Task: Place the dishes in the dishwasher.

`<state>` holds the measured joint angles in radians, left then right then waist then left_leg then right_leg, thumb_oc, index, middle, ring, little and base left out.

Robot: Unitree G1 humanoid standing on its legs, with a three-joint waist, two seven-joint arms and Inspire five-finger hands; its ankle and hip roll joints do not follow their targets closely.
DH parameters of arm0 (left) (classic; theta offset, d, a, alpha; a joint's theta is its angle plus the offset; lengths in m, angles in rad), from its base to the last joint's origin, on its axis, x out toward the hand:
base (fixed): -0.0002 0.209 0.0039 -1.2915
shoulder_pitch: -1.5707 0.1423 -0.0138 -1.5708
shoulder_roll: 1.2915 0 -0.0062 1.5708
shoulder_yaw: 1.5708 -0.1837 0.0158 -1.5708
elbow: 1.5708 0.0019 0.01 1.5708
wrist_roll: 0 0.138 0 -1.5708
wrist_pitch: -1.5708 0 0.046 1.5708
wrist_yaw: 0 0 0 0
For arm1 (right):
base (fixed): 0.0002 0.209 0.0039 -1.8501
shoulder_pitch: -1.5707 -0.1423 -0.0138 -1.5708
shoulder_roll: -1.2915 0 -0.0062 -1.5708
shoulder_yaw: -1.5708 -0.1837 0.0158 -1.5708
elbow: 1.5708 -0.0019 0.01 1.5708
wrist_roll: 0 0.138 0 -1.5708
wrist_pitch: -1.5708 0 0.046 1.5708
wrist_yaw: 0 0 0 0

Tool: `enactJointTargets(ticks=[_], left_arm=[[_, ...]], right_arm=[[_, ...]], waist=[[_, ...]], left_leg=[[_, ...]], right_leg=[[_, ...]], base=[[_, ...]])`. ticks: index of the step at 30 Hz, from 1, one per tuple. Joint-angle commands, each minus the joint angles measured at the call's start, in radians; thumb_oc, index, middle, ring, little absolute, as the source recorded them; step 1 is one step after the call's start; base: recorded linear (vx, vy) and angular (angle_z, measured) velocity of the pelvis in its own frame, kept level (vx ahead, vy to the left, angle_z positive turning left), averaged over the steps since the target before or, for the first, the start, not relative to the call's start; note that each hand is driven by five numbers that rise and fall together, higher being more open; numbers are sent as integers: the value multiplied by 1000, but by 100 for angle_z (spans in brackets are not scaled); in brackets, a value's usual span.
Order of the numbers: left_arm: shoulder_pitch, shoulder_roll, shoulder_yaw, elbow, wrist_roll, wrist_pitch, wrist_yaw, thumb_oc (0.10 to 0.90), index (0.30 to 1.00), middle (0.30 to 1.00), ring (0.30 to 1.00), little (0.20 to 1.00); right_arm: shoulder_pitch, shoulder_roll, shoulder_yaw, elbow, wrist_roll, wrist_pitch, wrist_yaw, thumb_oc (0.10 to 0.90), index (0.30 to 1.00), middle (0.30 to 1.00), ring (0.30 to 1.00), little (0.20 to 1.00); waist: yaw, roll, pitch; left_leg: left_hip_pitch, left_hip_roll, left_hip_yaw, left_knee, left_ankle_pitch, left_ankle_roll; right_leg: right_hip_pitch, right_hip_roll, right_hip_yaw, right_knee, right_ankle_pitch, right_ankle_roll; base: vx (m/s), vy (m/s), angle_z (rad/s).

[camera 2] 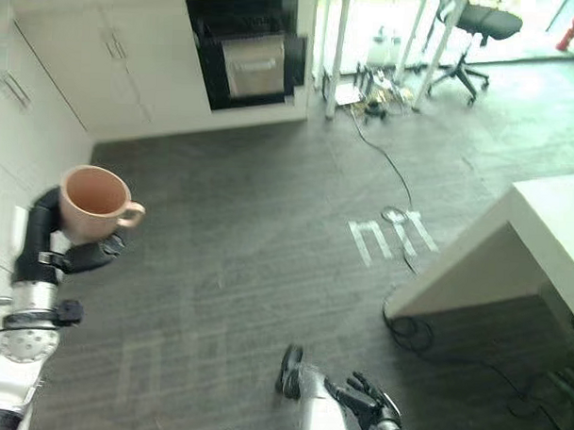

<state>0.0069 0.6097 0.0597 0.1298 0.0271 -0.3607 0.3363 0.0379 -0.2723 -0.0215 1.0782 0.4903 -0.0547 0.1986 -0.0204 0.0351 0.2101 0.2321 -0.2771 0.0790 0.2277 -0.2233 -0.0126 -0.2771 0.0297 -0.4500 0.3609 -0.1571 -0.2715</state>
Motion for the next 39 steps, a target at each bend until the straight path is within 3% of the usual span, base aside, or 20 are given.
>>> enactJointTargets(ticks=[1, 4, 5, 7, 9, 10, 12, 14, 16, 18, 20, 21, 24, 25, 26, 27, 32, 35, 38, 39], left_arm=[[-122, 88, 84, -107, 49, -102, 35, 400, 300, 300, 300, 300], [-128, 111, 81, -111, 57, -94, 41, 400, 300, 300, 300, 300], [-129, 122, 87, -117, 58, -81, 25, 400, 300, 300, 300, 300], [-140, 138, 86, -120, 62, -72, 9, 400, 300, 300, 300, 300], [-152, 160, 80, -116, 70, -63, 8, 400, 300, 300, 300, 300], [-148, 167, 80, -109, 77, -62, 14, 400, 300, 300, 300, 300], [-126, 151, 84, -125, 112, -48, 21, 400, 300, 300, 300, 300], [-109, 130, 95, -138, 154, -58, 13, 400, 300, 300, 300, 300], [-29, 119, 160, -147, 176, -76, 1, 400, 300, 300, 300, 300], [-7, 123, 179, -152, 173, -87, -11, 400, 300, 300, 300, 300], [-3, 150, 169, -152, 168, -93, -8, 400, 300, 300, 300, 300], [-23, 168, 155, -143, 156, -88, -8, 400, 300, 300, 300, 300], [-55, 185, 129, -131, 150, -76, 8, 400, 300, 300, 300, 300], [-70, 185, 111, -140, 153, -59, 17, 400, 300, 300, 300, 300], [-75, 186, 101, -148, 155, -49, 23, 400, 300, 300, 300, 300], [-80, 190, 83, -164, 156, -23, 38, 400, 300, 300, 300, 300], [-62, 194, 86, -170, 145, -29, 29, 400, 300, 300, 300, 300], [-43, 184, 110, -182, 161, -13, 27, 400, 300, 300, 300, 300], [-42, 184, 110, -182, 161, -12, 27, 400, 300, 300, 300, 300], [-23, 140, 128, -236, 186, 31, 16, 400, 300, 300, 300, 300]], right_arm=[[-2, -33, 31, 17, 0, -29, -11, 800, 900, 900, 900, 900], [-10, -59, 47, 14, 2, -50, 5, 800, 900, 900, 900, 900], [-13, -74, 46, 28, 12, -62, 12, 800, 900, 900, 900, 900], [-15, -88, 34, 51, 30, -72, 31, 800, 900, 900, 900, 900], [-29, -96, 24, 67, 13, -68, 36, 800, 900, 900, 900, 900], [-40, -96, 28, 81, 1, -65, 31, 800, 900, 900, 900, 900], [-50, -90, 46, 94, 4, -59, 3, 800, 900, 900, 900, 900], [-42, -86, 53, 97, 12, -70, -21, 800, 900, 900, 900, 900], [-51, -70, 41, 87, 25, -61, -29, 800, 900, 900, 900, 900], [-36, -55, 12, 63, 23, -58, -12, 800, 900, 900, 900, 900], [-2, -16, 10, 3, -9, -78, -15, 800, 900, 900, 900, 900], [2, -12, 17, 2, 18, -92, -16, 800, 900, 900, 900, 900], [1, -17, 25, -21, -2, -108, -19, 800, 900, 900, 900, 900], [-6, -21, 30, -37, 6, -118, -35, 800, 900, 900, 900, 900], [-12, -25, 29, -40, 22, -122, -40, 800, 900, 900, 900, 900], [-25, -28, 16, -53, 18, -130, -36, 800, 900, 900, 900, 900], [-12, -11, -13, -94, -23, -115, -51, 800, 900, 900, 900, 900], [-12, -17, -7, -94, -48, -98, -42, 800, 900, 900, 900, 900], [-12, -17, -7, -94, -48, -98, -42, 800, 900, 900, 900, 900], [-45, -45, 40, -85, -13, -82, -66, 800, 900, 900, 900, 900]], waist=[[7, 1, -28], [13, 1, -35], [20, -18, -26], [32, -31, -11], [47, -40, 10], [70, -40, 24], [111, -27, 42], [142, -17, 50], [161, -4, 16], [155, 5, 1], [122, 31, -8], [111, 39, -6], [86, 47, 7], [69, 35, 21], [61, 24, 25], [49, -11, 31], [46, -44, 14], [52, -45, -6], [51, -44, -5], [79, -43, -12]], left_leg=[[-29, 202, 11, 123, 93, -4], [-119, 218, 7, 391, 214, -63], [-225, 223, 26, 570, 221, -72], [-329, 237, 48, 618, 174, -44], [-397, 235, 73, 454, 119, 1], [-407, 223, 74, 261, 145, 4], [-503, 213, 63, 72, 249, -19], [-617, 237, 112, 72, 300, -31], [-550, 229, 108, 72, 209, 15], [-503, 233, 117, 72, 156, 51], [-409, 241, 93, 72, 83, 109], [-379, 251, 87, 72, 63, 115], [-320, 274, 74, 72, 44, 96], [-286, 275, 59, 72, 21, 83], [-271, 270, 51, 72, 2, 80], [-240, 250, 42, 72, -45, 76], [-165, 263, -19, 72, -121, 47], [-123, 324, -10, 72, -123, 9], [-123, 324, -11, 72, -123, 9], [-95, 446, -2, 72, 80, -48]], right_leg=[[96, -131, 117, -61, 79, 352], [134, -120, 108, -61, 28, 291], [161, -118, 133, -61, 8, 273], [180, -116, 160, -61, -2, 276], [202, -110, 199, -61, -13, 293], [220, -97, 233, -61, -30, 306], [252, -66, 276, -61, -51, 313], [298, -51, 274, -61, -74, 303], [389, -35, 250, -61, -109, 332], [421, -45, 214, -31, -4, 377], [293, -75, 201, 339, 60, 427], [239, -112, 184, 377, 48, 419], [179, -153, 163, 252, 38, 403], [168, -179, 171, 64, 90, 412], [152, -203, 187, -14, 130, 424], [75, -294, 230, -61, 207, 464], [1, -392, 342, -61, 260, 513], [39, -383, 280, -61, 213, 520], [40, -383, 279, -61, 212, 520], [86, -298, 204, -61, 132, 443]], base=[[261, -92, 37], [346, -122, -17], [409, -120, -31], [294, -37, -28], [382, 135, -33], [483, 229, -38], [494, 214, -61], [440, 211, -92], [449, 263, -110], [366, 194, -158], [467, 218, -41], [345, 93, 25], [270, -67, 8], [383, -218, 13], [551, -382, 4], [482, -367, 4], [487, -367, 22], [395, -340, 38], [271, -320, -4], [659, -874, -21]])
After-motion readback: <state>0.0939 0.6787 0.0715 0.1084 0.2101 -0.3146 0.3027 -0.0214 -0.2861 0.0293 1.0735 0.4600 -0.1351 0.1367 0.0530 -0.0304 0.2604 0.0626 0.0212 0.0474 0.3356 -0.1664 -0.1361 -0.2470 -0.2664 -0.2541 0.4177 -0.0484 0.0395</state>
